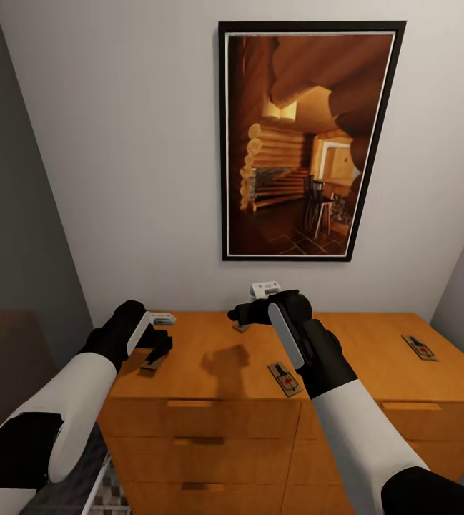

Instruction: Take the four mousetraps from the cabinet in the bathroom and place them on the bathroom floor. Make sure all four end up on the same floor surface, and ensure that at least two of them are either under or directly next to the same bathroom sink.

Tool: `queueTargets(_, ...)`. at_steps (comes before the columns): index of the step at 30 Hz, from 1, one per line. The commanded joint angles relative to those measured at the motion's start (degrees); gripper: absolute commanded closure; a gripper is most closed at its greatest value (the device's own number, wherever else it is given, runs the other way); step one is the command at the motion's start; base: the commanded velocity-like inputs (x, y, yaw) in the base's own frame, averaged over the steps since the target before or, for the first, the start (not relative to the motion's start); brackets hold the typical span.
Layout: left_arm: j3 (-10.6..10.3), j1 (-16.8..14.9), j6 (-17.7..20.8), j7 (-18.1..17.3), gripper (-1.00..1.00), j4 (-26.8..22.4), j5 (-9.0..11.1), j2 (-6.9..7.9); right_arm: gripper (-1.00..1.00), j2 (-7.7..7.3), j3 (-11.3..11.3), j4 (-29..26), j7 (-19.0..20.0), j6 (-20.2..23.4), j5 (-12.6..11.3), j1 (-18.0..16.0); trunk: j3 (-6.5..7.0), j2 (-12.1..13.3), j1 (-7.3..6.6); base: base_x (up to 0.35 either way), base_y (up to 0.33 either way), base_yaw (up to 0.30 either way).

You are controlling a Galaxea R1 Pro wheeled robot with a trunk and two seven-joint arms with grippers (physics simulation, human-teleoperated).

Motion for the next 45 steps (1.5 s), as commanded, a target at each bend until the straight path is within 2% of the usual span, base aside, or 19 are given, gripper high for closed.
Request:
queueTargets(1, -0.15, -0.04, 0.22, -0.10, 1.00, -0.06, -0.13, 0.02, -1.00, 0.00, 0.05, -0.03, -0.37, 0.20, -0.39, -0.05, 0.11, 0.37, -0.22, 0.000, 0.000, 0.000)
queueTargets(45, -0.07, -0.04, 0.22, -0.07, 1.00, -0.05, -0.29, 0.20, -1.00, 0.00, 0.13, 2.32, -0.37, 0.20, -0.39, -0.05, 8.01, 18.02, -9.89, 0.000, 0.000, 0.000)
